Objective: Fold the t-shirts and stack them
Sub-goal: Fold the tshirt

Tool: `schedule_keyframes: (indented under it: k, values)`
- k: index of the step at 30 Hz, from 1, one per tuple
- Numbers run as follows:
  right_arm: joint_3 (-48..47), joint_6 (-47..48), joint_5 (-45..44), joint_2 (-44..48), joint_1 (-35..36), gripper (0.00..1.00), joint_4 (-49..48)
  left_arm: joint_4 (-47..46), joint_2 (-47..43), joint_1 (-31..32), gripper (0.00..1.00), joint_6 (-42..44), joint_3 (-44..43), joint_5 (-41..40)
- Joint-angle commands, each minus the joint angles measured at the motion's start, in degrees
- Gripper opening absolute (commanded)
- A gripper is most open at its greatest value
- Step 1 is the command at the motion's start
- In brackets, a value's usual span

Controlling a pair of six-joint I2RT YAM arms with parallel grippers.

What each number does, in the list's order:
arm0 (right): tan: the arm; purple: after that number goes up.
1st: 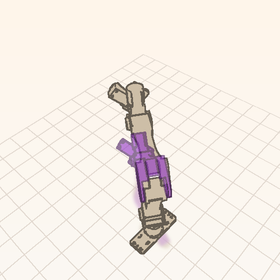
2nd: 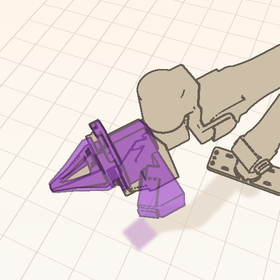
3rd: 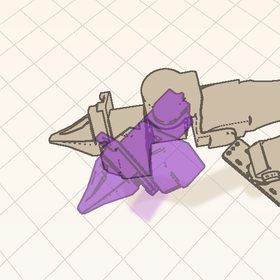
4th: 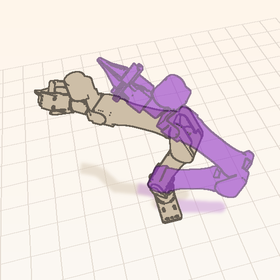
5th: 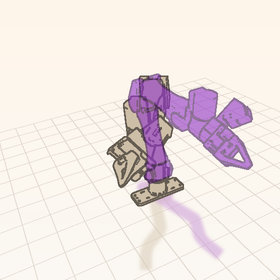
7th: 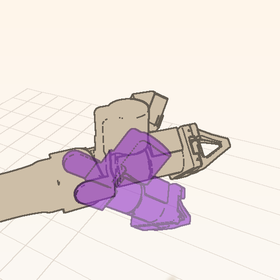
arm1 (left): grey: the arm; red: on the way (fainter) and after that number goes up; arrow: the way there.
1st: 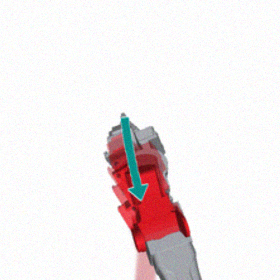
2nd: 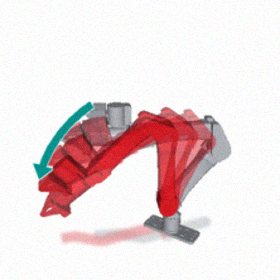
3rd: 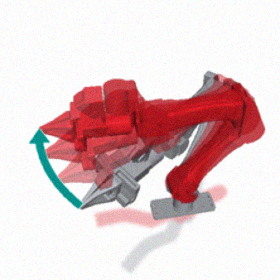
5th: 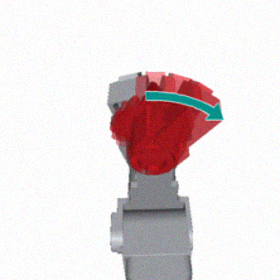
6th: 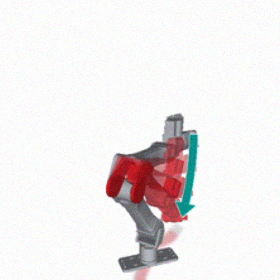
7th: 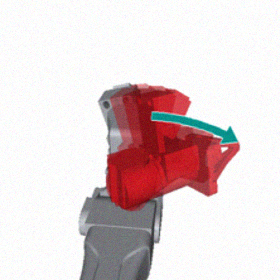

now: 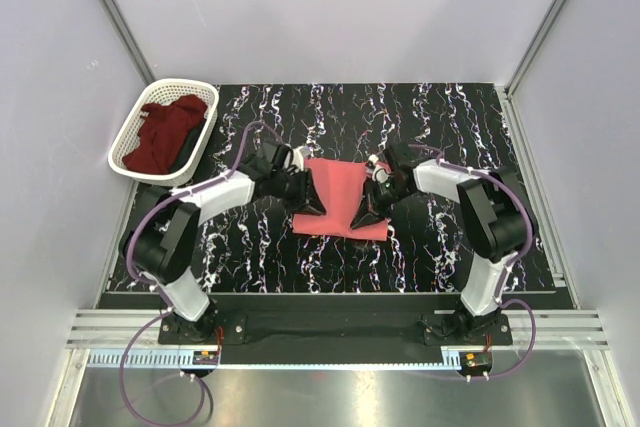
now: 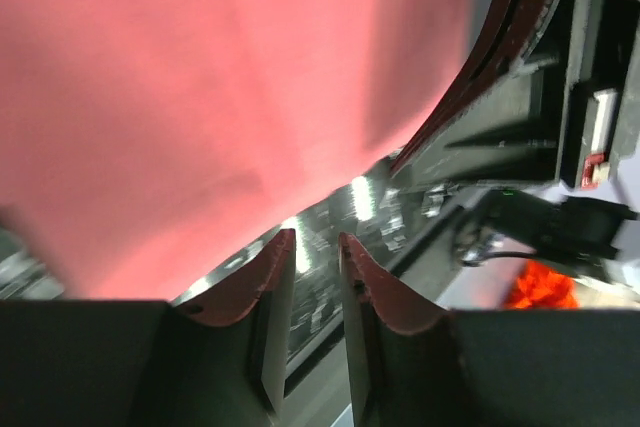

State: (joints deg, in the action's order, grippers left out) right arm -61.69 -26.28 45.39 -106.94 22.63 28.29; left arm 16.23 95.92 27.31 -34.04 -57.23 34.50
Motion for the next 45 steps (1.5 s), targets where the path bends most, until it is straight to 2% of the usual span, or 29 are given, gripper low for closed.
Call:
schedule_keyframes:
  k: [1, 2, 6, 9, 13, 16, 17, 19, 23, 27, 31, 35, 38, 39, 42, 45]
  values:
    - [1.5, -0.7, -2.7, 4.0, -1.2, 0.07, -1.4, -11.3, 4.8, 1.4, 0.28, -7.4, -0.3, 6.2]
    - [2.4, -1.7, -2.4, 3.8, -1.7, 0.07, -3.2, -15.2, 5.8, 1.5, 0.28, -10.0, 0.3, 6.8]
    - [8.5, -2.2, -2.7, 2.2, -4.4, 0.06, -6.5, -19.1, 9.6, 1.2, 0.26, -12.2, 3.4, 8.5]
    - [12.1, -1.5, -3.6, 2.1, -5.8, 0.05, -6.9, -16.4, 9.4, 0.1, 0.25, -8.7, 5.1, 7.3]
    - [12.9, -1.8, -4.2, 5.8, -8.0, 0.04, -3.9, -3.6, 5.3, -2.0, 0.25, 1.7, 2.3, 5.1]
    - [7.5, 0.0, -5.7, 8.6, -8.1, 0.07, 1.8, 5.5, 0.6, -3.6, 0.29, 9.6, -2.9, 2.9]
    - [3.5, 0.4, -6.1, 8.7, -8.1, 0.08, 2.9, 7.5, 0.3, -4.0, 0.3, 11.0, -7.3, 3.0]
    - [-0.6, 0.9, -6.2, 7.1, -8.2, 0.1, 5.3, 9.8, 1.8, -5.7, 0.31, 12.9, -11.0, 3.6]
    - [-12.1, -0.4, -7.0, 0.4, -9.6, 0.14, 5.9, 6.5, 10.1, -9.0, 0.3, 10.0, -19.6, 8.6]
    - [-18.7, -5.7, -4.4, -9.4, -12.6, 0.17, 0.0, 1.3, 21.3, -9.8, 0.29, 6.4, -26.6, 10.1]
    - [-25.0, -6.9, -3.8, -16.3, -15.7, 0.17, -1.5, -1.9, 29.6, -10.9, 0.29, 4.9, -32.1, 11.0]
    - [-33.7, -4.1, -6.2, -22.7, -18.1, 0.17, 3.4, -6.1, 35.0, -13.1, 0.28, 1.4, -34.9, 12.1]
    - [-39.5, -0.7, -8.3, -25.2, -18.7, 0.2, 8.9, -5.1, 35.2, -13.9, 0.29, 1.3, -37.0, 12.3]
    - [-40.8, 1.0, -8.7, -24.6, -18.5, 0.22, 11.6, -4.6, 34.5, -14.0, 0.3, 2.0, -36.8, 12.4]
    - [-43.9, 3.7, -12.6, -20.4, -18.5, 0.4, 18.3, -1.8, 29.8, -14.0, 0.34, 4.5, -35.4, 12.6]
    - [-42.3, 6.3, -16.1, -13.8, -18.6, 0.71, 22.6, -0.6, 22.1, -14.1, 0.37, 5.7, -28.5, 12.1]
